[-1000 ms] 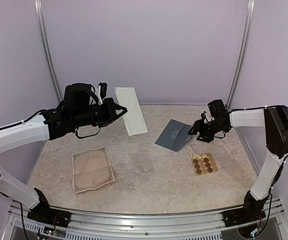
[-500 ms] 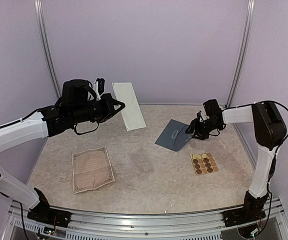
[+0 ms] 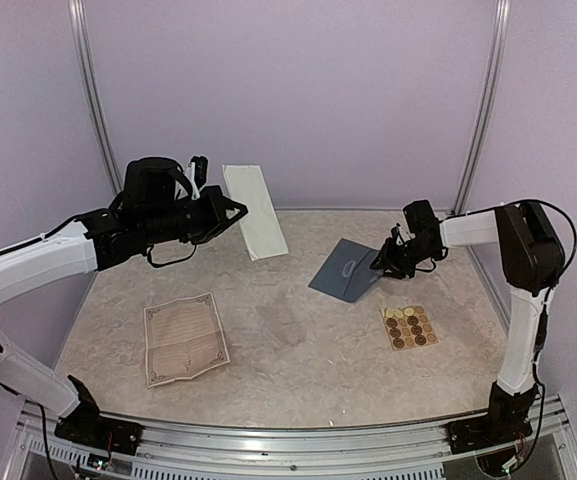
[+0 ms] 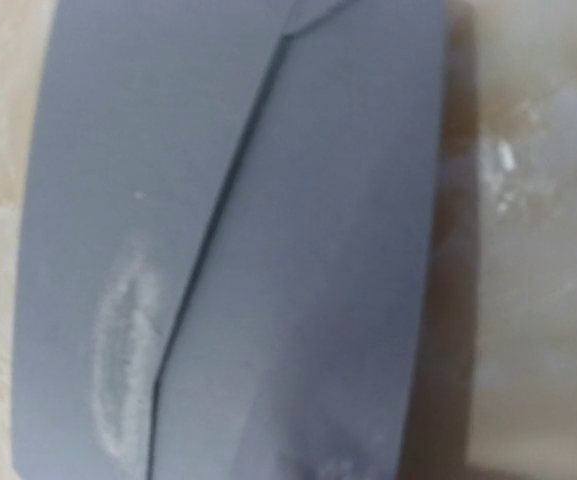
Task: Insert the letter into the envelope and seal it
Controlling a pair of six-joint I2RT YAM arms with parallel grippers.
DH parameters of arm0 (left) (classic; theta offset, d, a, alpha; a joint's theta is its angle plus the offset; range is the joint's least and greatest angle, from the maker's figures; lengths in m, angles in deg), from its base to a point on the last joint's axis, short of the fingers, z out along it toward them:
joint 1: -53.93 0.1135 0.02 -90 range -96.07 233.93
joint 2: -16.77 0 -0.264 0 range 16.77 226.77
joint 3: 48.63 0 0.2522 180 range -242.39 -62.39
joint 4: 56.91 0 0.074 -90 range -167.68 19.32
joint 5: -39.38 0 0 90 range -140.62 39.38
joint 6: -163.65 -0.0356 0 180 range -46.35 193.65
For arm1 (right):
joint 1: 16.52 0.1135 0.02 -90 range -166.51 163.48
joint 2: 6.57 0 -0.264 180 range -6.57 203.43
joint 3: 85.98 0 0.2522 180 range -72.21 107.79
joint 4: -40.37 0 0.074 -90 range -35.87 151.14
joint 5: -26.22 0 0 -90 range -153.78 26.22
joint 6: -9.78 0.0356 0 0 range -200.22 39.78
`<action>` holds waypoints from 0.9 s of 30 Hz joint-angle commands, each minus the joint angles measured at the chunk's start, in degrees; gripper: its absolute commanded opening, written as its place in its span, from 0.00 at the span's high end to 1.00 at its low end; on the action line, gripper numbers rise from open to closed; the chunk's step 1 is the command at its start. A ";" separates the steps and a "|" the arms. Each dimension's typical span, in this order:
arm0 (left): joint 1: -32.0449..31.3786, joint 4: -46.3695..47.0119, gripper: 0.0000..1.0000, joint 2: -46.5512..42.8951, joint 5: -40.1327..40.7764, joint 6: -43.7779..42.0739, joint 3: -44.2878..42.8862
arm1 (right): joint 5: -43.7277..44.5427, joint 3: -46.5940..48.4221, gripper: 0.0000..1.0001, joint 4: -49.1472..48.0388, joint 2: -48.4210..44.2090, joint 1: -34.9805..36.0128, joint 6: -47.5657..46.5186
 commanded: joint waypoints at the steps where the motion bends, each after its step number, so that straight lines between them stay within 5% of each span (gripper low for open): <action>1: 0.59 -0.35 1.00 1.03 -1.06 -1.36 -2.24 | -0.30 0.92 0.69 0.27 1.36 -0.65 0.81; 8: 0.73 -0.50 1.00 1.78 -1.62 -1.20 -2.53 | -2.12 0.00 0.80 -1.47 1.75 -0.70 3.15; 14: 0.74 -1.42 1.00 1.11 -0.76 -0.97 -2.57 | -5.45 -0.87 1.00 -5.00 0.61 -0.66 5.60; 22: 0.71 -2.12 1.00 -1.93 0.63 -0.33 -0.71 | -14.06 0.52 1.00 -5.83 -5.30 -0.54 5.10; 27: 0.63 -1.75 1.00 -3.84 -0.40 -0.56 0.78 | -19.99 1.96 1.00 3.23 -7.63 3.29 1.30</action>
